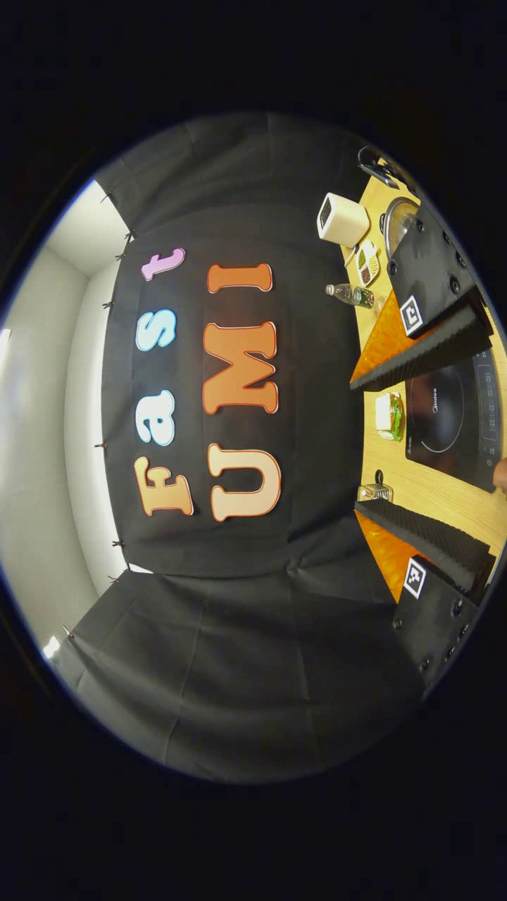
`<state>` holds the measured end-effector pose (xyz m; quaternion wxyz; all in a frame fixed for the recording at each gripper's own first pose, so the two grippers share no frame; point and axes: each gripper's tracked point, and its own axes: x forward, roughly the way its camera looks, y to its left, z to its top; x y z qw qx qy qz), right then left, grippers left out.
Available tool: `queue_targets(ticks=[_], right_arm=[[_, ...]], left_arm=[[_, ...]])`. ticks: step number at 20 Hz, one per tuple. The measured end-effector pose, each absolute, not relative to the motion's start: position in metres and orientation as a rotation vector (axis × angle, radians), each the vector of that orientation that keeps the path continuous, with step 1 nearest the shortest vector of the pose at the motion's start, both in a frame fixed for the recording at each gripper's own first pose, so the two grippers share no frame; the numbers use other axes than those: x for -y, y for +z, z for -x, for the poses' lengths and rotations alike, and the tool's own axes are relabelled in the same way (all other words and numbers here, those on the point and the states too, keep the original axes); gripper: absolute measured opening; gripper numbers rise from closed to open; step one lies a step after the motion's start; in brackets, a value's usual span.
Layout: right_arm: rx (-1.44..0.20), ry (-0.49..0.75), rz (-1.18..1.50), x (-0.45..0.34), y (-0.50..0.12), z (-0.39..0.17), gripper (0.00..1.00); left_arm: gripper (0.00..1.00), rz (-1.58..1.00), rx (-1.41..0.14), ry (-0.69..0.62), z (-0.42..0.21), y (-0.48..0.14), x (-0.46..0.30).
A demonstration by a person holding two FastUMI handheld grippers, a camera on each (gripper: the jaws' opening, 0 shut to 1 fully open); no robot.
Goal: First push the handle of the pot to place it horizontally, then grasp the pot with both hands and set it on the induction cooktop.
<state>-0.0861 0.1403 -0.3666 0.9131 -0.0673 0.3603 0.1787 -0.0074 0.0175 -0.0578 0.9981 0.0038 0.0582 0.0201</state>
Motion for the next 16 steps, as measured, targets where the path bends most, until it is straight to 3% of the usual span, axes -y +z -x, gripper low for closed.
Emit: queue_targets(ticks=[13, 16], right_arm=[[-0.791, 0.349, -0.009, -0.165, -0.374, 0.059, 0.04], [-0.795, 0.344, -0.046, -0.173, -0.376, 0.052, 0.04]], left_arm=[[0.95, -0.012, -0.103, 0.031, 0.007, -0.053, -0.021], [0.99, -0.008, -0.106, 0.030, 0.007, -0.055, -0.023]])
